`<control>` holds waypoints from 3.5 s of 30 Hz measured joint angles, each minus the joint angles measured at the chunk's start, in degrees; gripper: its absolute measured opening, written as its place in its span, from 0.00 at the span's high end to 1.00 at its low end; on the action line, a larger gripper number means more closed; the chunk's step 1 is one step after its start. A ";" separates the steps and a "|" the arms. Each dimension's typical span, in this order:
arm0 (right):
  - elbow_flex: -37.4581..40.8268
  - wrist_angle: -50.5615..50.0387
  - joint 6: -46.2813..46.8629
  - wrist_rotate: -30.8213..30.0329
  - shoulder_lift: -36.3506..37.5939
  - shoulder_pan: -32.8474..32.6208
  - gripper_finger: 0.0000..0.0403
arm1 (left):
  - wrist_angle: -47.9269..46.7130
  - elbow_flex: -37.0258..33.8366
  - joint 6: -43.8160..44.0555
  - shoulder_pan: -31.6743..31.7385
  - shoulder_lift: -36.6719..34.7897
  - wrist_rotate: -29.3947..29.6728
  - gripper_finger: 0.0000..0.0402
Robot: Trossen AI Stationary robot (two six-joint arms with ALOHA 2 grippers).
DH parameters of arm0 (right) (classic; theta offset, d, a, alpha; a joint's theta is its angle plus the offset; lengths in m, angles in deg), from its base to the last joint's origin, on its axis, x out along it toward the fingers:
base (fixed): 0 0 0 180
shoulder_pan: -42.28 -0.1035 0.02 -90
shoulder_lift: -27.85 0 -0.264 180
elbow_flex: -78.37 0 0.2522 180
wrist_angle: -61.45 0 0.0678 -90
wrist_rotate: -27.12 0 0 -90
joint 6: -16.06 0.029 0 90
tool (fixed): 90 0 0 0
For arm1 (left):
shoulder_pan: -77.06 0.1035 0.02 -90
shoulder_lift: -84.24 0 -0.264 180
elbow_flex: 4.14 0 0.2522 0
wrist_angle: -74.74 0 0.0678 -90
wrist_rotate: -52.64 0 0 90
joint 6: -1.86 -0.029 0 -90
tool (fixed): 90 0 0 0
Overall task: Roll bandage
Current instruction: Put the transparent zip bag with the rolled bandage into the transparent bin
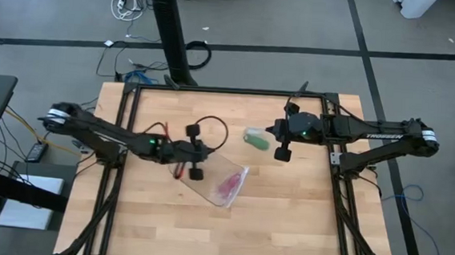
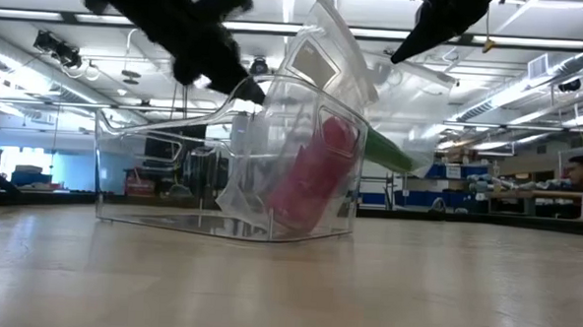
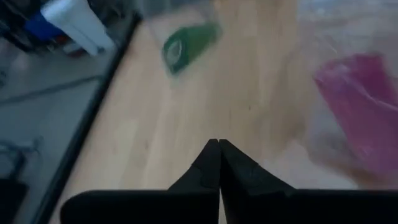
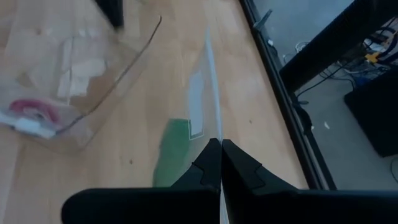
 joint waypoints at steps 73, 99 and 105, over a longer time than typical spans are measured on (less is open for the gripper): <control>-4.66 8.95 -6.05 3.51 -10.00 -13.61 1.00 | 13.99 -20.80 8.57 8.65 -7.67 1.50 0.99; -4.68 20.63 -14.46 0.96 -16.92 -13.39 1.00 | 16.15 -20.79 7.79 8.69 -7.67 1.35 0.99; -4.68 20.88 -14.04 4.02 -17.08 -12.28 1.00 | 16.16 -20.79 7.79 8.69 -7.69 1.93 0.99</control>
